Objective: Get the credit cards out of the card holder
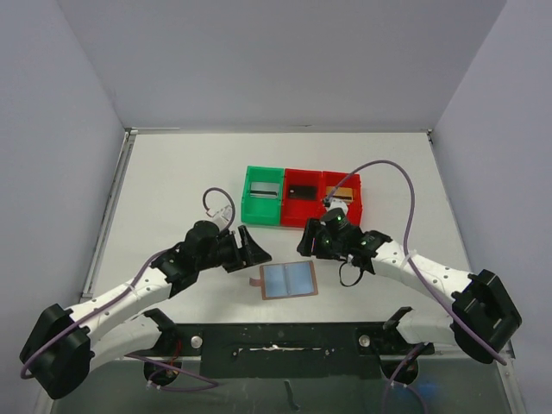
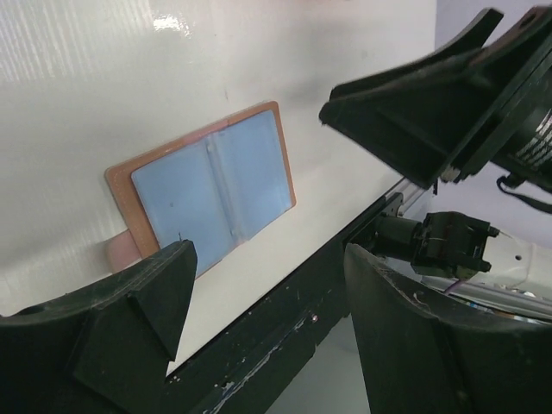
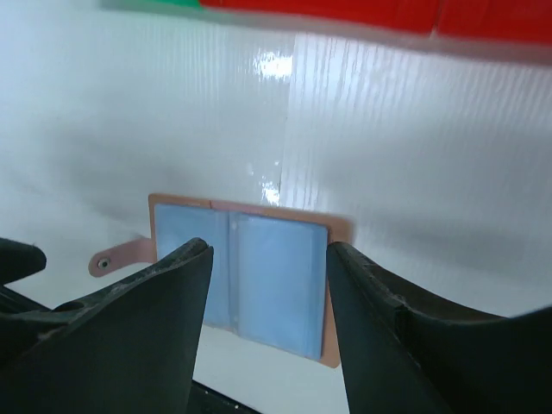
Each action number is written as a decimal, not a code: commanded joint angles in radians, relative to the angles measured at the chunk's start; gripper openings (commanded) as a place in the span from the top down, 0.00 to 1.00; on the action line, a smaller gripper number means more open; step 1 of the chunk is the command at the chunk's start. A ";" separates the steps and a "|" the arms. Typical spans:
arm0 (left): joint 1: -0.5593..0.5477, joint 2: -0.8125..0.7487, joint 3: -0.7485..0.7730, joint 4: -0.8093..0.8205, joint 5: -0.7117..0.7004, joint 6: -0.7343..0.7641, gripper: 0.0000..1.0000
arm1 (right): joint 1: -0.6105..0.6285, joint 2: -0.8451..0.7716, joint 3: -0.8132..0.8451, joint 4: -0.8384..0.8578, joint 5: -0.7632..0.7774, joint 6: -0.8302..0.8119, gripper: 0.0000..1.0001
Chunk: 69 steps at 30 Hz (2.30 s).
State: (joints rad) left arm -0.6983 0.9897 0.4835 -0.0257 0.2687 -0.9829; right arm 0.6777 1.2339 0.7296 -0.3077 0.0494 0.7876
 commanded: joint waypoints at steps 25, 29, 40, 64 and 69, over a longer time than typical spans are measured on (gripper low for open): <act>-0.159 0.310 0.152 -0.031 -0.069 0.040 0.37 | 0.129 0.045 -0.087 -0.005 0.007 0.210 0.48; -0.166 0.336 0.150 -0.037 -0.086 0.042 0.37 | 0.131 0.070 -0.098 0.002 -0.012 0.216 0.48; -0.174 0.362 0.116 -0.036 -0.084 0.052 0.38 | 0.135 0.117 -0.120 0.045 -0.036 0.223 0.51; -0.197 0.406 0.053 0.050 -0.118 -0.002 0.57 | 0.044 0.082 -0.345 0.664 -0.408 0.380 1.00; -0.196 0.400 0.053 0.049 -0.120 -0.002 0.57 | 0.022 0.119 -0.353 0.754 -0.500 0.389 0.99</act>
State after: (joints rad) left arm -0.8894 1.4044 0.5449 0.0040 0.1791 -0.9874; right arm 0.7116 1.3483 0.3691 0.2359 -0.3054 1.1431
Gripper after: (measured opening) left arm 0.432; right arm 0.045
